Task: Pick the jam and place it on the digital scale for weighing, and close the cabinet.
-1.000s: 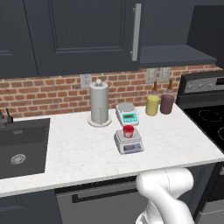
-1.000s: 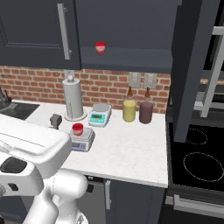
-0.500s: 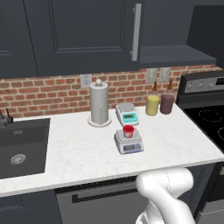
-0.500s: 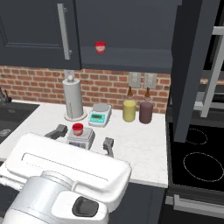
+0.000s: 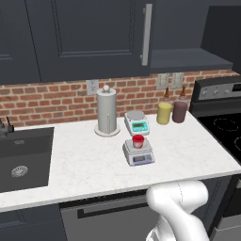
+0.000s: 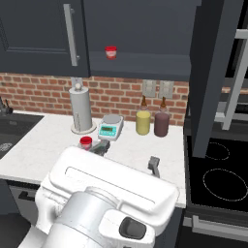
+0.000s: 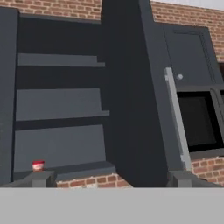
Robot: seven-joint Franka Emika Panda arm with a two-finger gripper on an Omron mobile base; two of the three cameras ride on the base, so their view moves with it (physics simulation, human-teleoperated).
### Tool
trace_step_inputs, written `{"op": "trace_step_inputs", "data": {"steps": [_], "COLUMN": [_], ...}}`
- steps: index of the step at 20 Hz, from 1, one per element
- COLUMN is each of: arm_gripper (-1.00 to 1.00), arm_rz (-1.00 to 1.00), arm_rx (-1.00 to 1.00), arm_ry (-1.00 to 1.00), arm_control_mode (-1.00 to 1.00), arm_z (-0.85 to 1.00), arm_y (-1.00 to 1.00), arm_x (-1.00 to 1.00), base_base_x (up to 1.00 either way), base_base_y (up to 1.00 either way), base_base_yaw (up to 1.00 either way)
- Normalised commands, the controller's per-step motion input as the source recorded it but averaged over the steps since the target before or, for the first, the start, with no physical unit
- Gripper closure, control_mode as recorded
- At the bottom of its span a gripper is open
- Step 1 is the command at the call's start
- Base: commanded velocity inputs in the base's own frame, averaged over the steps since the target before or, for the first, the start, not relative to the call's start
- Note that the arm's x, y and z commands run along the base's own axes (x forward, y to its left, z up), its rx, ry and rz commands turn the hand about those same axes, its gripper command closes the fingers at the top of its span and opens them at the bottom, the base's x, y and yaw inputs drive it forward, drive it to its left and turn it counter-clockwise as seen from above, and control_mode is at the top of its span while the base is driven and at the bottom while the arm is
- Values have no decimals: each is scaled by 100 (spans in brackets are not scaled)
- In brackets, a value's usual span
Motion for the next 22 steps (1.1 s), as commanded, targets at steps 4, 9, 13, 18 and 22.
{"op": "trace_step_inputs", "data": {"steps": [4, 9, 13, 18, 22], "arm_gripper": [-100, -100, -100, -100, -100], "arm_rz": [13, 16, 3, 0, 0], "arm_rx": [1, 0, 0, 0, 0], "arm_ry": [0, 0, 0, 7, 6], "arm_control_mode": [-100, -100, -100, -100, -100], "arm_z": [0, 0, 0, 0, 1], "arm_y": [-45, -39, -44, -40, -26], "arm_x": [25, 6, 0, 0, 7], "base_base_x": [0, 0, 0, 0, 0], "base_base_y": [0, 0, 0, 0, 0], "base_base_yaw": [0, 0, 0, 0, 0]}}
